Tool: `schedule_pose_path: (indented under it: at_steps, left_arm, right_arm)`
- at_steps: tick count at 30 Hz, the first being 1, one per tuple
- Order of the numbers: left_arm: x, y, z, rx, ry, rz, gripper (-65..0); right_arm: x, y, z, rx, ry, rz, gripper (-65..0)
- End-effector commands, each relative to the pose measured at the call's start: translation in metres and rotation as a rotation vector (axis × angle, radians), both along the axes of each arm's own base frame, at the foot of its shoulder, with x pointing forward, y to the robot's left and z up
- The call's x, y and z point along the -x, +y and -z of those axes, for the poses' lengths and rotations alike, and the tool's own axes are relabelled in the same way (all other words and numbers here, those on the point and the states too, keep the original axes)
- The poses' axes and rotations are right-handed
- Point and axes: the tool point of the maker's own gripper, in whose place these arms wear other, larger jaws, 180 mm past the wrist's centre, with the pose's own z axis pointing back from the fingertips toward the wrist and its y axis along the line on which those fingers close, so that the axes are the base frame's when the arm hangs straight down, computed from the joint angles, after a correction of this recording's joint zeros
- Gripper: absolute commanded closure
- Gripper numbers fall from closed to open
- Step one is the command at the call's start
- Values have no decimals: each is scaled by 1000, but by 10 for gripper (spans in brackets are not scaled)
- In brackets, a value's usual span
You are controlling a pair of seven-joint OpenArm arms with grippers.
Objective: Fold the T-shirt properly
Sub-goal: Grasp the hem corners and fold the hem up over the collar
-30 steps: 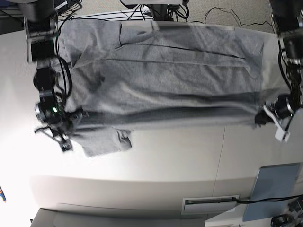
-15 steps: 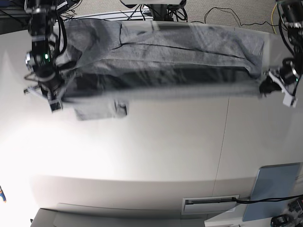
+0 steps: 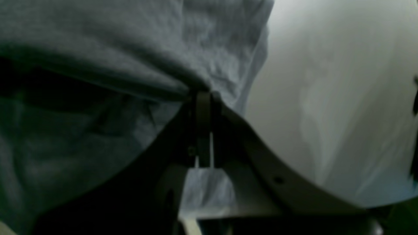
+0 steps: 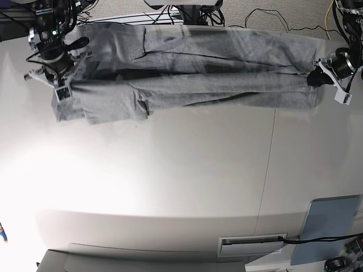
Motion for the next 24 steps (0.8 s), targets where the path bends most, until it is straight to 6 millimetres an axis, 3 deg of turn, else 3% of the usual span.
schedule_pose_path:
  at_steps: [1, 9, 18, 24]
  left_arm:
    - [-9, 8, -14, -18, -41, 1, 0]
    - [-14, 21, -24, -19, -77, -42, 0]
    - [-16, 36, -36, -20, -114, -92, 0]
    - [-8, 34, -29, -25, -56, -74, 0]
  right_arm:
    - [-2, -7, -10, 38, -28, -1, 0]
    - [9, -6, -4, 38, 2, 0, 0]
    - [3, 0, -41, 112, -51, -20, 0]
    - [20, -3, -32, 131, 5, -16, 0]
